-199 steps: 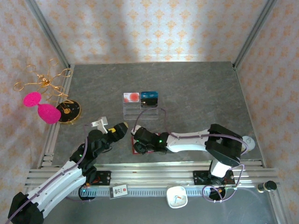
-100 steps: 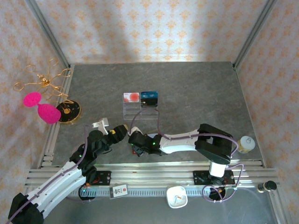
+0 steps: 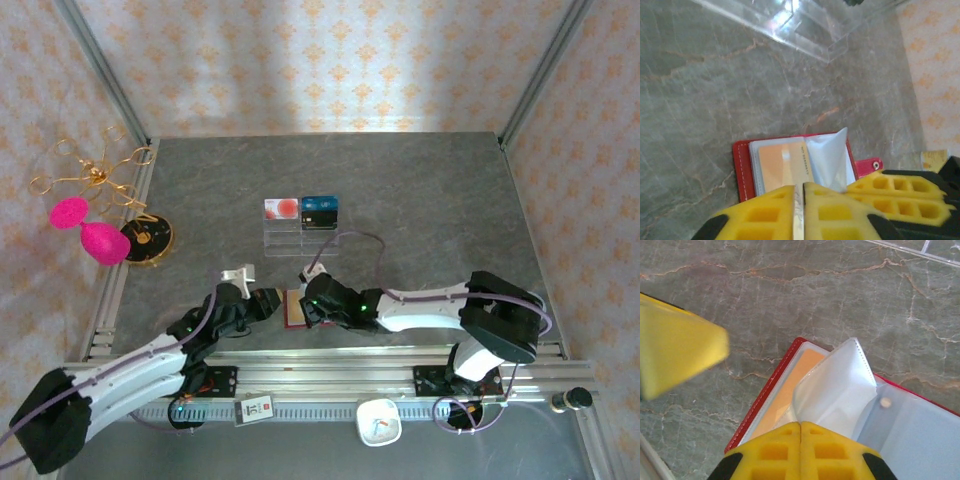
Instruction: Take the credit cards out of the card holder
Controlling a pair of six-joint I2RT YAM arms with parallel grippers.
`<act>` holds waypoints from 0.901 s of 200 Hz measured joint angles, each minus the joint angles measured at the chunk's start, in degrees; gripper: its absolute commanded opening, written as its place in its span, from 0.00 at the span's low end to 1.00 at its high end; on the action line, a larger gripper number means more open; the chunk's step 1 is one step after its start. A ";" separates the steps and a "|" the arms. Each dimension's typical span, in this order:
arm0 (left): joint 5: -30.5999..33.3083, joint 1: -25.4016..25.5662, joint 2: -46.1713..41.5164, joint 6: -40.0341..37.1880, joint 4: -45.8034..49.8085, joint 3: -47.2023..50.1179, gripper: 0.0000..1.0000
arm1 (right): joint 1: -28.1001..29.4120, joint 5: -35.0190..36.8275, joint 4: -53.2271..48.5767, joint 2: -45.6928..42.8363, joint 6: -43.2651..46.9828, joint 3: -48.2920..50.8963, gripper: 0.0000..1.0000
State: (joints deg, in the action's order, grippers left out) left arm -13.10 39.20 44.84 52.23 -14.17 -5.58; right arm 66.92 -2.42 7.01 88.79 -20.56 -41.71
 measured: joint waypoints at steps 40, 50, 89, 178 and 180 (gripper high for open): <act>-0.07 3.08 11.78 -0.26 -3.91 -3.10 0.02 | -0.02 -0.46 2.23 -2.14 -2.08 2.69 0.00; -0.22 3.91 14.03 -0.50 -4.96 -4.37 0.02 | -0.02 -0.42 2.64 -2.64 -2.62 3.08 0.07; -1.57 7.15 22.12 -2.16 -7.76 -10.86 0.02 | -0.15 3.67 1.64 -8.28 -5.29 5.77 0.28; -8.37 10.32 41.59 -4.17 -10.60 -20.96 0.16 | -0.61 15.96 -2.71 -28.33 -10.27 11.23 0.32; -8.31 10.32 41.42 -4.02 -10.60 -20.92 0.17 | -0.63 15.96 -2.78 -28.30 -10.36 11.28 0.32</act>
State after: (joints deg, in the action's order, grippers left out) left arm -21.41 49.52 86.26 48.21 -24.77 -26.50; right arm 66.28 13.54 4.23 60.49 -30.92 -30.44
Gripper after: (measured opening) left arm 0.120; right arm 0.320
